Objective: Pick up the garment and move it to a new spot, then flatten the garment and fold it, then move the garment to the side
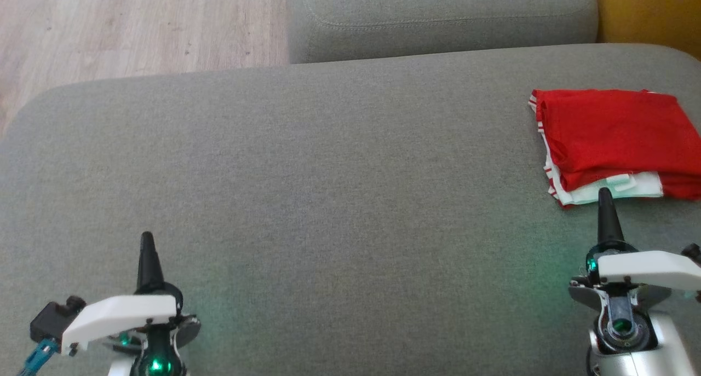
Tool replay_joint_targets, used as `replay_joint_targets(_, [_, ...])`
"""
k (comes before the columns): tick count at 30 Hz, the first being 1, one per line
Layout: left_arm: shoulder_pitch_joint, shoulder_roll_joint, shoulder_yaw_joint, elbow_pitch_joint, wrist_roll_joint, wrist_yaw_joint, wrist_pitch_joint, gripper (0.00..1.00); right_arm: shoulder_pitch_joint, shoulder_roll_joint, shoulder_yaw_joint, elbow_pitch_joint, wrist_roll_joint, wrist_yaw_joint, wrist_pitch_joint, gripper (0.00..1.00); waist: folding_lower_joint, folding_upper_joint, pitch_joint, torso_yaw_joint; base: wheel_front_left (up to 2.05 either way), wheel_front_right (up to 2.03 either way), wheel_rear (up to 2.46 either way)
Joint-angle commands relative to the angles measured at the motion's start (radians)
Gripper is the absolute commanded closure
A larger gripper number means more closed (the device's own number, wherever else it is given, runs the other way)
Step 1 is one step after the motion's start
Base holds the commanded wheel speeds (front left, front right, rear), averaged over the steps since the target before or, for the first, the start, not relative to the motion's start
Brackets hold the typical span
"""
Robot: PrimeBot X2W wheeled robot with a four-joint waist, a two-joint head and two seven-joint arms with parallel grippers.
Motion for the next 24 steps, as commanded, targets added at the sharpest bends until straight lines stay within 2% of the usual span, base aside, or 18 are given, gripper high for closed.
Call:
replay_joint_targets(1, [-0.022,0.011,0.027,-0.038,-0.021,-0.010,0.007,1.00,-0.009,-0.004,0.007,-0.043,0.026,-0.001,0.009,1.00,0.0000,-0.0001,-0.001,0.000,0.00,0.00,0.00])
replay_joint_targets(24, [-0.016,0.012,0.073,-0.046,-0.237,-0.018,0.075,1.00,0.017,-0.005,-0.016,-0.078,0.274,-0.001,0.076,1.00,0.0000,-0.0001,-0.020,-0.008,0.00,0.00,0.00])
